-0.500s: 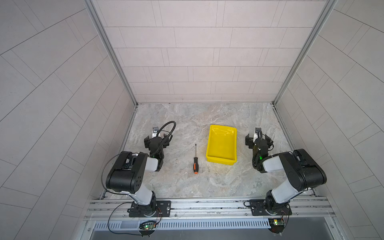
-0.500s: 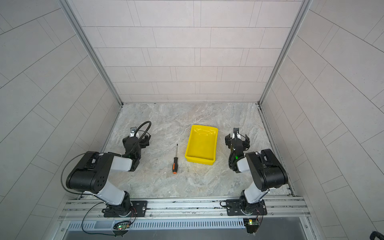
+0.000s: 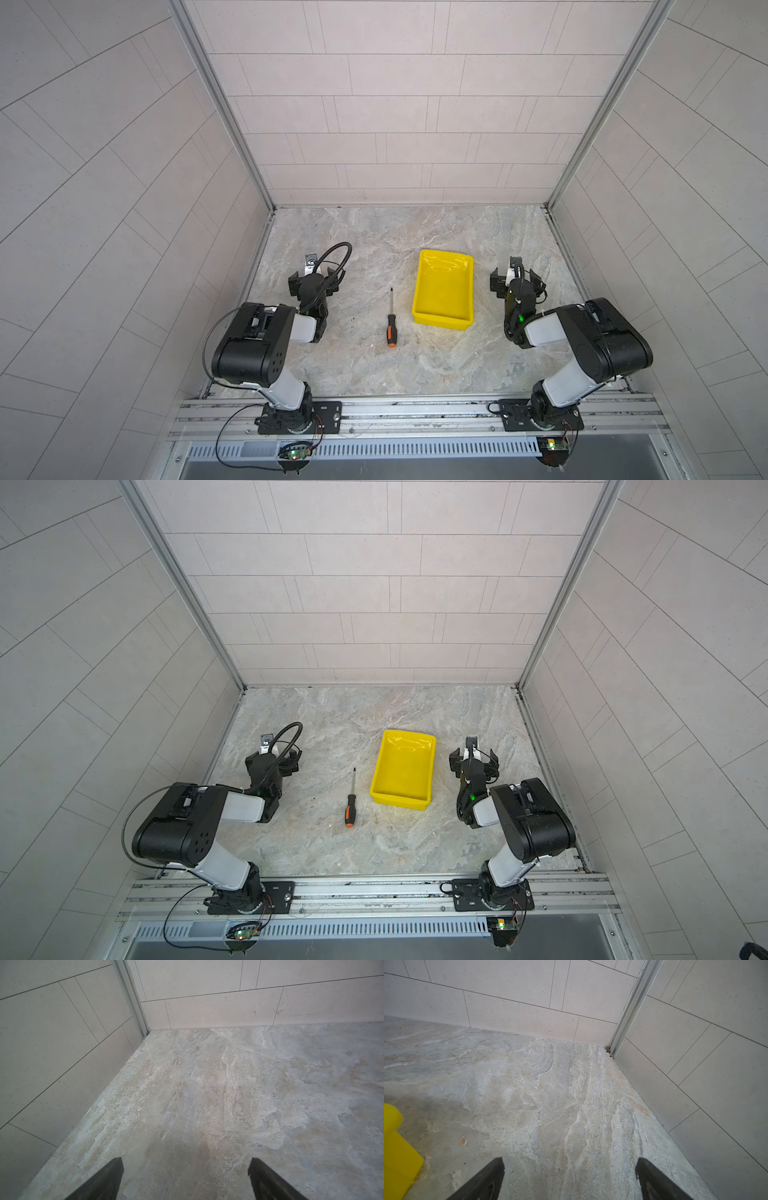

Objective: Put the screwdriver in the bin

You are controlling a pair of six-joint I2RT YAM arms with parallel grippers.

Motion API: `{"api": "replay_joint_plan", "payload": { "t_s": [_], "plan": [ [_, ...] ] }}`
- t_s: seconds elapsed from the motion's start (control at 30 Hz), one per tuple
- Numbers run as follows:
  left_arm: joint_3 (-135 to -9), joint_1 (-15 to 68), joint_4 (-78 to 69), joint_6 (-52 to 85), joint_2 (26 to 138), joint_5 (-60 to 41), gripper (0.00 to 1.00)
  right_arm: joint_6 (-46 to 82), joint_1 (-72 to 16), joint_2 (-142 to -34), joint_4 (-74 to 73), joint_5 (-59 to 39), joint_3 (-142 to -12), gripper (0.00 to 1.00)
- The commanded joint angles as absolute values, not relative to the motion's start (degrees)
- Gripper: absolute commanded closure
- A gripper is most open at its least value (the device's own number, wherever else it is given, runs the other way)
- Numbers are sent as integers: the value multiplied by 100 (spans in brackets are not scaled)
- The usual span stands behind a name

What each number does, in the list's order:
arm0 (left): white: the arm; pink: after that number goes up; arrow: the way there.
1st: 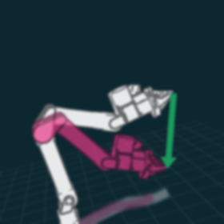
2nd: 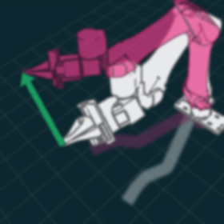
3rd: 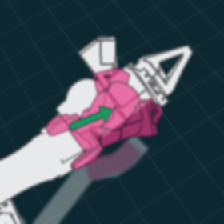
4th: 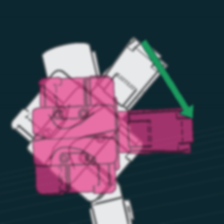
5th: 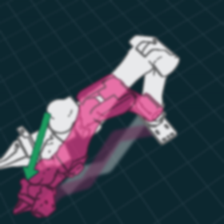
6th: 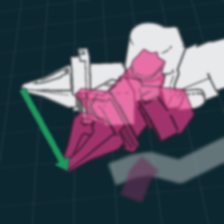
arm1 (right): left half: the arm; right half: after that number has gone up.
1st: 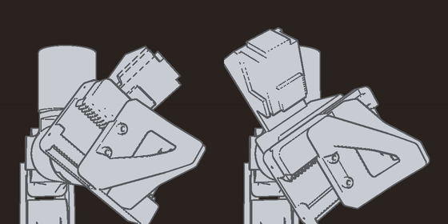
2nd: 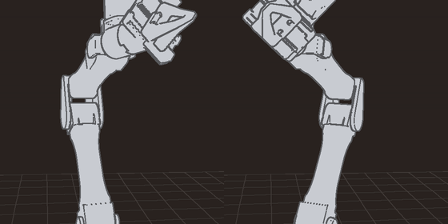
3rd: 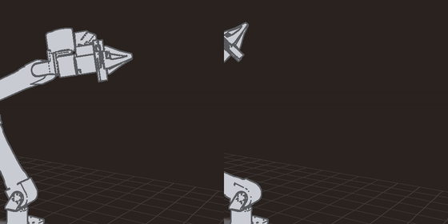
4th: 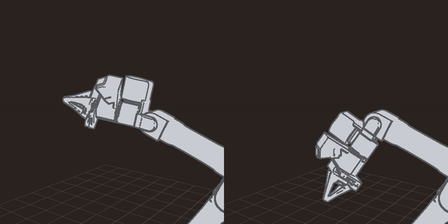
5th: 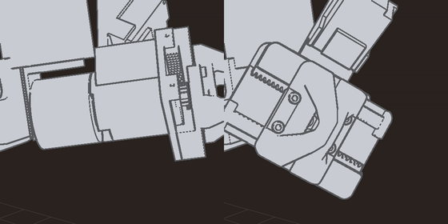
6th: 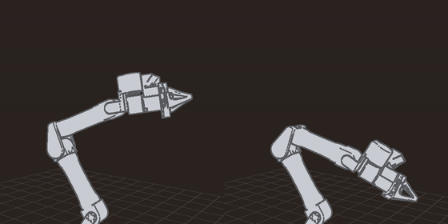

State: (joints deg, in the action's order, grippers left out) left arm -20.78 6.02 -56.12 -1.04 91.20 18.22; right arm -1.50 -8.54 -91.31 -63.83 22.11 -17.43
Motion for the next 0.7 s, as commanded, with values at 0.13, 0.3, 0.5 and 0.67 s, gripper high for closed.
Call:
{"api": "replay_joint_plan", "payload": {
  "t_s": [0.13,0.3,0.5,0.67],
  "plan": [
    [-2118,579,-5658,-88,9122,1814,0,-205,-873,-9190,-6579,2331,-1696,1],
    [-2116,573,-5660,-88,9122,1819,0,-206,-878,-9193,-6565,2330,-1696,1],
    [-2086,569,-5717,-90,9115,1808,0,-225,-884,-9186,-6633,2352,-1660,1],
    [-1795,565,-6225,-142,9070,1618,0,-362,-1107,-9277,-7554,2883,-1298,1]
  ]
}}
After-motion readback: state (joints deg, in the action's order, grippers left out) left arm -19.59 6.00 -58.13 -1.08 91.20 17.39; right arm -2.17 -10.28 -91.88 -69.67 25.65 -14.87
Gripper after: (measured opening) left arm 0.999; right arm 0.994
